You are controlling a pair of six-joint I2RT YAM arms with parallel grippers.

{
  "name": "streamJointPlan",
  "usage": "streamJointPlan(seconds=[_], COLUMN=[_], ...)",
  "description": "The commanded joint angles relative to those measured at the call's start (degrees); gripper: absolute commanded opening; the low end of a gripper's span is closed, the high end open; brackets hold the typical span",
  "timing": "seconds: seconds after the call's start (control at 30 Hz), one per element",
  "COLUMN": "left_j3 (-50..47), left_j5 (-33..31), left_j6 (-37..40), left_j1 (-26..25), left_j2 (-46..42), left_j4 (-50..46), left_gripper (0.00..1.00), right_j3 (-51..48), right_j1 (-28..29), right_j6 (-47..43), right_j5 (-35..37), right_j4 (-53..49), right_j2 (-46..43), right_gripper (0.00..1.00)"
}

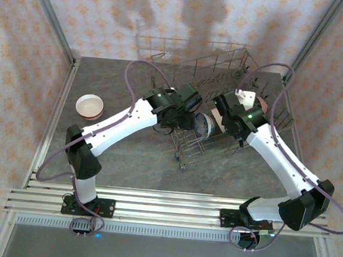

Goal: Load the bowls into the dish rack

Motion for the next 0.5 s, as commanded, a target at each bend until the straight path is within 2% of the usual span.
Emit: streamJointPlan(seconds=[0.0, 0.23, 0.47], left_j3=[1.1, 2.2, -0.5], left_j5=[-4.0, -6.2, -7.0], left_j6=[0.4, 2.1, 4.3], left_j1=[0.0, 0.4, 3.8], left_j2=[-0.8, -1.2, -3.8], left_j4=[-3.5, -6.6, -9.3], left_gripper=[0.51, 0.26, 0.21], right_j3=[-2.1, -3.2, -2.8], right_j1=[-1.8, -3.9, -4.2], right_j6=[-1.6, -2.7, -2.7], right_j5=[-2.1, -3.4, -4.3], right_j4=[1.9, 2.5, 2.5], right_j2=[-1.8, -3.1, -3.1], right_gripper=[0.9, 0.9, 0.9])
